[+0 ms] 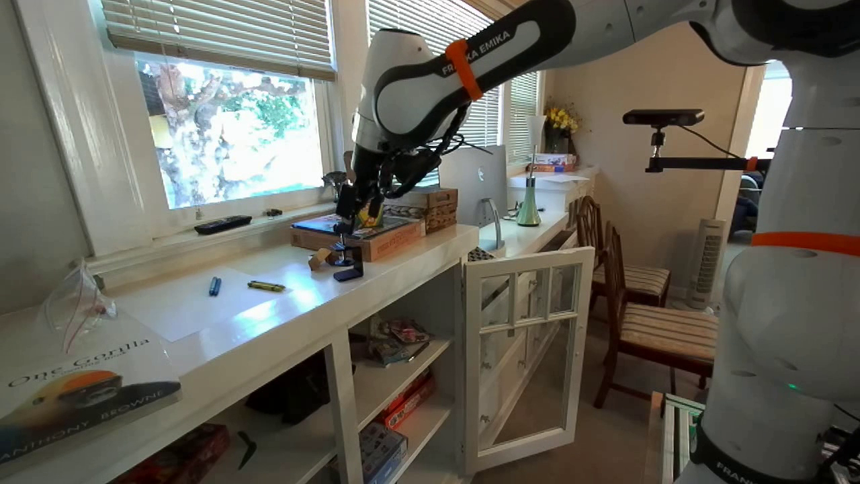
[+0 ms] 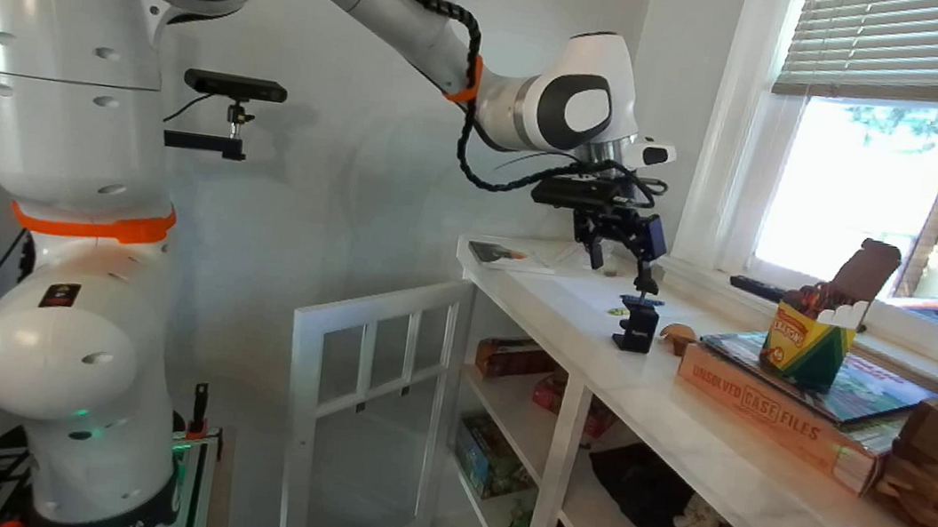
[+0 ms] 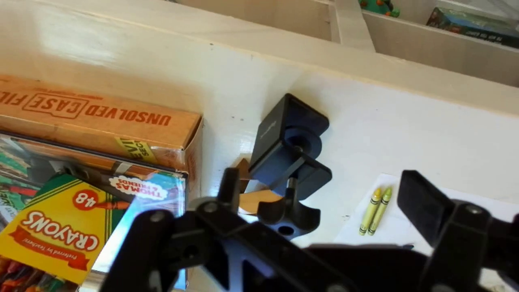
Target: Turn the black object to the right continuously
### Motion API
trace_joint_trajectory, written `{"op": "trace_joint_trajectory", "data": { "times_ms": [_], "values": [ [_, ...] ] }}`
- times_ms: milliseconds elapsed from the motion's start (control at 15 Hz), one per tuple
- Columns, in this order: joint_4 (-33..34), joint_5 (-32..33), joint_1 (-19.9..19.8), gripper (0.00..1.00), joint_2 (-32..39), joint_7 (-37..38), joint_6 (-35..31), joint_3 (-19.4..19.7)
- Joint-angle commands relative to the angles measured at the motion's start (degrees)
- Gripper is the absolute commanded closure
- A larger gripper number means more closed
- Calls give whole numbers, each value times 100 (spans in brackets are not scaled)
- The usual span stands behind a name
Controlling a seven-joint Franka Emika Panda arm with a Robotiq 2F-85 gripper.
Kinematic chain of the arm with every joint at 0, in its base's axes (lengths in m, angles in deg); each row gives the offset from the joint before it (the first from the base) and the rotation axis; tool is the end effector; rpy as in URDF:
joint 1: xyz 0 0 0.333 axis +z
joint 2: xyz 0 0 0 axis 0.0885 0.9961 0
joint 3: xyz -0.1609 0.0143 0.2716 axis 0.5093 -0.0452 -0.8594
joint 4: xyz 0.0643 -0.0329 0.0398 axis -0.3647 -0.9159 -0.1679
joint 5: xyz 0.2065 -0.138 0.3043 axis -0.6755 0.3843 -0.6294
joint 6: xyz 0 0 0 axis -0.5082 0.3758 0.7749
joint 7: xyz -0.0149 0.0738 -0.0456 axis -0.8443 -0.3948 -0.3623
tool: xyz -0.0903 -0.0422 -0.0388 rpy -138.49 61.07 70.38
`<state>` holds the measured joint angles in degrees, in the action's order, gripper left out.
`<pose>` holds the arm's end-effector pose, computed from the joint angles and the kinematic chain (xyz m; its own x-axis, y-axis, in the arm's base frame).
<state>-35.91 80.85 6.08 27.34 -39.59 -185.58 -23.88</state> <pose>0.5713 0.0565 0.5224 0.8885 0.2467 0.3870 0.2025 -0.9675 0.1517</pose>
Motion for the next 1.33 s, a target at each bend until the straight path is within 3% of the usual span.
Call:
{"op": "trace_joint_trajectory", "data": {
  "times_ms": [0,333,800,1267],
  "values": [
    [59,-164,45,0,163,-793,-125,162],
    [116,-513,38,0,382,-1884,-487,258],
    [418,-1917,-26,0,690,-3907,-527,222],
    [650,-2289,-92,0,880,-4738,-423,182]
  ]
}}
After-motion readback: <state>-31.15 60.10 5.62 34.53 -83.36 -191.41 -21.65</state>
